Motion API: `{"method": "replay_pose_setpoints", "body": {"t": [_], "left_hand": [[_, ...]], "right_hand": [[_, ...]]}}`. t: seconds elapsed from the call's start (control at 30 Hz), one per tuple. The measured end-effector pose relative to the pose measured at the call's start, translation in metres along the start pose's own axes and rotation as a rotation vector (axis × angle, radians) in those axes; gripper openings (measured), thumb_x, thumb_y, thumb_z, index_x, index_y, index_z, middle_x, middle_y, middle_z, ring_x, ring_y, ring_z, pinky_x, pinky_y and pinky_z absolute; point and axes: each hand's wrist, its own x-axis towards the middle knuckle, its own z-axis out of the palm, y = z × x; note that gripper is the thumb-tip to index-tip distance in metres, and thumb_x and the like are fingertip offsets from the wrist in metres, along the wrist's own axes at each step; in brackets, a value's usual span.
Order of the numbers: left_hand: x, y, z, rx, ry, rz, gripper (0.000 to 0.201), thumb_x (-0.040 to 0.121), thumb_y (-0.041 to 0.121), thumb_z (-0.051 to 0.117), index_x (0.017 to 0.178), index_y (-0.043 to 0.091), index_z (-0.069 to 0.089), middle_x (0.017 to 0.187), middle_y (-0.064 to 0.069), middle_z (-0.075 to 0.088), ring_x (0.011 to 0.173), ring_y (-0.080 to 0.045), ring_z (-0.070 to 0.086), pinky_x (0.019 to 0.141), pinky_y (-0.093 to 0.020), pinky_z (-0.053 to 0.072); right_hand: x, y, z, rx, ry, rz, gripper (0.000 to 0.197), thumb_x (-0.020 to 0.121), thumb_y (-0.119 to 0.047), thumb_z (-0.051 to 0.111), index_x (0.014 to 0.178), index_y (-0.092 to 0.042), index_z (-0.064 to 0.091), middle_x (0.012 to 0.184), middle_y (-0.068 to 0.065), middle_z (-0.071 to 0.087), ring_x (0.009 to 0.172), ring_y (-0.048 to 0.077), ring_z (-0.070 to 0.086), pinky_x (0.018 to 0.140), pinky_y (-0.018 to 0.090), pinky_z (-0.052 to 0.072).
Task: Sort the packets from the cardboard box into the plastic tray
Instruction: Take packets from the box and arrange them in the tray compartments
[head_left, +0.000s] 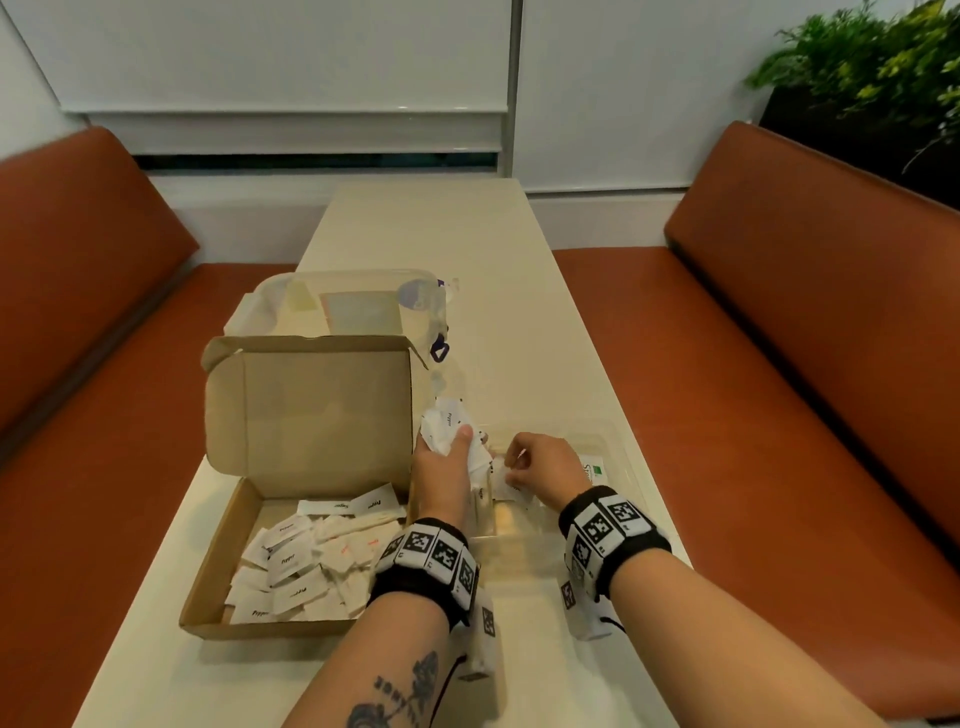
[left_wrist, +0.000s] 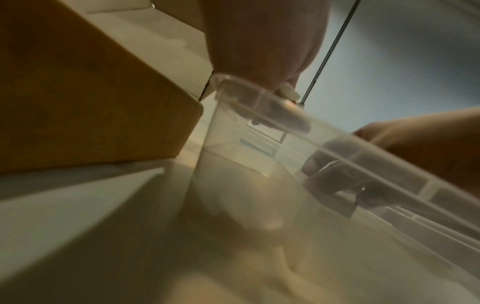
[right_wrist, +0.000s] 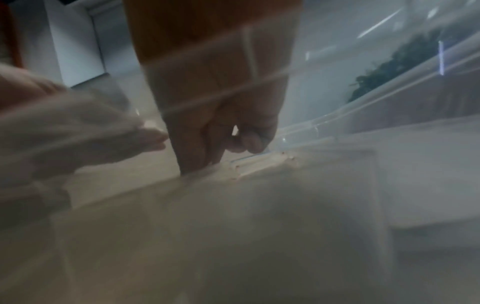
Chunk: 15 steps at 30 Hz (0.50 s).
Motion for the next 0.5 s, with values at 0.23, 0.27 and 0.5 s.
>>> {"method": "replay_pose_setpoints", "body": {"t": [0.23,0.27,0.5], "left_hand": [[-0.002,0.0022,0.0032,-0.048,-0.044,0.019,0.033,0.089,0.017,0.064,0.12,0.008,0.056,0.111,-0.011,0.067,0.098,-0.025,0.063,0.081,-0.028,0.048],[-0.0029,0.0035,0.0036,-0.049,-0.046,0.021,0.035,0.089,0.016,0.064,0.122,0.006,0.056,0.112,-0.011,0.066,0.1,-0.026,0.063,0.083,-0.029,0.048],[-0.0012,0.0047,0.004,-0.082,-0.013,0.029,0.036,0.09,0.018,0.063,0.124,0.009,0.055,0.108,-0.008,0.067,0.094,-0.022,0.065,0.079,-0.026,0.052]], "right_hand": [[0.0033,-0.0012,0.0013,-0.14,-0.093,-0.091,0.007,0.078,-0.014,0.069,0.083,-0.017,0.074,0.086,-0.001,0.073,0.082,0.013,0.063,0.071,0.018,0.038],[0.0034,-0.0017,0.0011,-0.134,-0.101,-0.108,0.008,0.078,-0.015,0.07,0.084,-0.017,0.075,0.086,-0.001,0.073,0.08,0.012,0.063,0.071,0.017,0.037],[0.0015,0.0036,-0.0045,-0.175,-0.023,-0.16,0.022,0.081,-0.017,0.07,0.102,-0.022,0.072,0.098,-0.002,0.064,0.094,0.015,0.055,0.074,0.023,0.036]]}}
